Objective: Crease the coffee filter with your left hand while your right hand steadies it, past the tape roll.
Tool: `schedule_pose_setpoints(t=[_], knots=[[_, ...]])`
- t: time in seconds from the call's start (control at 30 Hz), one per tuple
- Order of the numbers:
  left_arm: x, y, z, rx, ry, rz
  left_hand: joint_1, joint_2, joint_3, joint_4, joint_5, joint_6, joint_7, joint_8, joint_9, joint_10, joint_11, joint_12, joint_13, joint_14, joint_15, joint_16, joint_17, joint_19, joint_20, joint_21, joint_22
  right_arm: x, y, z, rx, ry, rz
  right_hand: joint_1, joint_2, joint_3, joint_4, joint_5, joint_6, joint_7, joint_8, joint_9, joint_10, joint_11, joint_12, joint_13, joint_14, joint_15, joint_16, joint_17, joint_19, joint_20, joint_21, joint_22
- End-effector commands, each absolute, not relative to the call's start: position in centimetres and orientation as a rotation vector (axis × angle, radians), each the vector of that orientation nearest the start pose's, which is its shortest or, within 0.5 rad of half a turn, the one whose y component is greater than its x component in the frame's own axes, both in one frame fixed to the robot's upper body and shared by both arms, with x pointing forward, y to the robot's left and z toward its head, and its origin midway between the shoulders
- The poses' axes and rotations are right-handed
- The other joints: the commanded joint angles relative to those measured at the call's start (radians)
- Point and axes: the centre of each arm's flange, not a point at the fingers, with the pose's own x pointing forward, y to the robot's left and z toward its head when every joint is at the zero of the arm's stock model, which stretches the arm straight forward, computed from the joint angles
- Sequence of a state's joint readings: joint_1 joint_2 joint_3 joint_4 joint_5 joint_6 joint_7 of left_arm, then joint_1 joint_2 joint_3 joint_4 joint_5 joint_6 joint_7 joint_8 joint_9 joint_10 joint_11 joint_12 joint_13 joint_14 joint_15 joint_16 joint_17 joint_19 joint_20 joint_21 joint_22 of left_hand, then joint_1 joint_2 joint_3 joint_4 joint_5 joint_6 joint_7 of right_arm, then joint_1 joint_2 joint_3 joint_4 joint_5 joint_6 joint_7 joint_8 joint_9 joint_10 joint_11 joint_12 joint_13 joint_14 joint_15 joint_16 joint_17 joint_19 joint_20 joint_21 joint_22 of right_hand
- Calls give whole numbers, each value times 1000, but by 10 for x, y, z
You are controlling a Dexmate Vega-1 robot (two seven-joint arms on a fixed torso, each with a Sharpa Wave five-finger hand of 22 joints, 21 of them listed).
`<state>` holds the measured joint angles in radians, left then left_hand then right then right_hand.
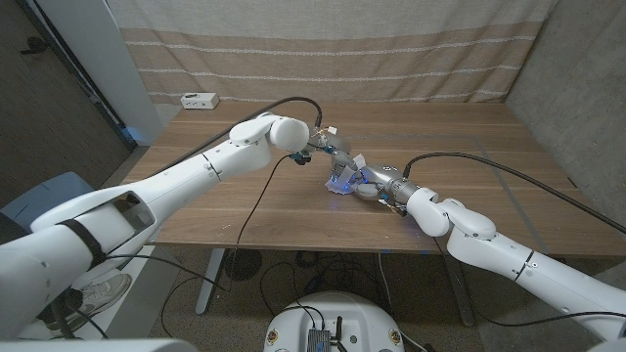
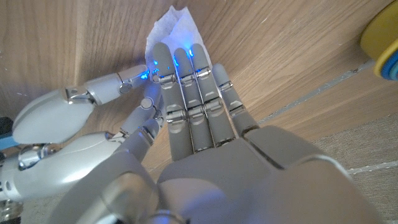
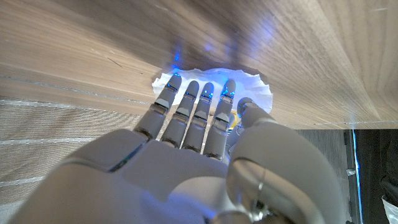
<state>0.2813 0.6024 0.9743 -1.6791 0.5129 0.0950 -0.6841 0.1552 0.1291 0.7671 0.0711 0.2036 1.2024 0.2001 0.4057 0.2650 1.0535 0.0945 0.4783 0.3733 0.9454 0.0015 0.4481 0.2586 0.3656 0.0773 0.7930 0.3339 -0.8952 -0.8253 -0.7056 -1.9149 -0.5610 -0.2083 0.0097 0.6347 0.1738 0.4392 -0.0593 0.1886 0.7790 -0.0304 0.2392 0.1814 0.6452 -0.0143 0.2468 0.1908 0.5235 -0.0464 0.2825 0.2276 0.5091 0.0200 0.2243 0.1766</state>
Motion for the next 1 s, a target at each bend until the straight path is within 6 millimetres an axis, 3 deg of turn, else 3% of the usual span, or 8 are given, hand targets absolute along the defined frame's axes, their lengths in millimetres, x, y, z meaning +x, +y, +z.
schedule_pose_setpoints(t=[0.03, 0.37, 0.47, 0.67, 0.87, 1.0], knots=[[604, 45, 46, 1848, -395, -687, -1, 49, -2, 17, -4, -22, -1, -18, -7, -30, 1, -18, 2, -27, 5, -15, -4, -24, 4, 7, -2, 559, -159, -65, -1443, -636, 209, 13, 1, 2, -8, -1, 12, 1, -7, 1, 6, 2, -4, 0, 5, -52, 0, 3, 7, -2, 5, 3], [611, 40, 33, 1917, -304, -677, -25, 44, -15, 51, -16, -99, -7, -58, -11, -106, 5, -61, 4, -112, 24, -57, -9, -90, 15, 3, -14, 560, -161, -66, -1445, -631, 214, 16, -1, 3, -14, -2, 12, 3, -12, 1, 6, 3, -9, 0, 5, -53, 0, 3, 8, -2, 5, 3], [613, 38, 31, 1932, -271, -681, -40, 38, -24, 66, -20, -149, -7, -80, -7, -162, 16, -88, 7, -169, 32, -80, -5, -123, 22, -1, -22, 561, -161, -66, -1446, -629, 219, 17, -1, 3, -16, -2, 12, 3, -13, 1, 5, 5, -10, 0, 3, -53, 0, 4, 9, -2, 4, 3], [618, 34, 30, 1946, -210, -692, -62, 28, -39, 77, -25, -236, -12, -116, 0, -218, 12, -116, 12, -227, 48, -103, -3, -167, 33, -9, -35, 562, -162, -66, -1444, -632, 223, 18, -2, 4, -20, -2, 10, 3, -17, 1, 3, 4, -14, 1, 0, -53, -1, 4, 10, -3, 4, 3], [620, 32, 32, 1924, -239, -716, -69, 24, -45, 80, -26, -248, -13, -120, 2, -226, 20, -120, 13, -235, 53, -106, -2, -176, 36, -11, -39, 564, -163, -66, -1444, -624, 219, 19, -2, 4, -22, -3, 9, 3, -19, 1, 4, 4, -16, 1, -1, -53, -1, 5, 10, -3, 3, 3], [617, 37, 43, 1783, -321, -772, -78, 25, -55, 81, -27, -212, -2, -102, 11, -188, 32, -106, 18, -192, 61, -83, 7, -176, 44, -8, -46, 566, -164, -65, -1445, -619, 221, 19, -2, 4, -24, -3, 10, 2, -20, 1, 4, 4, -17, 1, 0, -53, 0, 6, 10, -3, 3, 3]])
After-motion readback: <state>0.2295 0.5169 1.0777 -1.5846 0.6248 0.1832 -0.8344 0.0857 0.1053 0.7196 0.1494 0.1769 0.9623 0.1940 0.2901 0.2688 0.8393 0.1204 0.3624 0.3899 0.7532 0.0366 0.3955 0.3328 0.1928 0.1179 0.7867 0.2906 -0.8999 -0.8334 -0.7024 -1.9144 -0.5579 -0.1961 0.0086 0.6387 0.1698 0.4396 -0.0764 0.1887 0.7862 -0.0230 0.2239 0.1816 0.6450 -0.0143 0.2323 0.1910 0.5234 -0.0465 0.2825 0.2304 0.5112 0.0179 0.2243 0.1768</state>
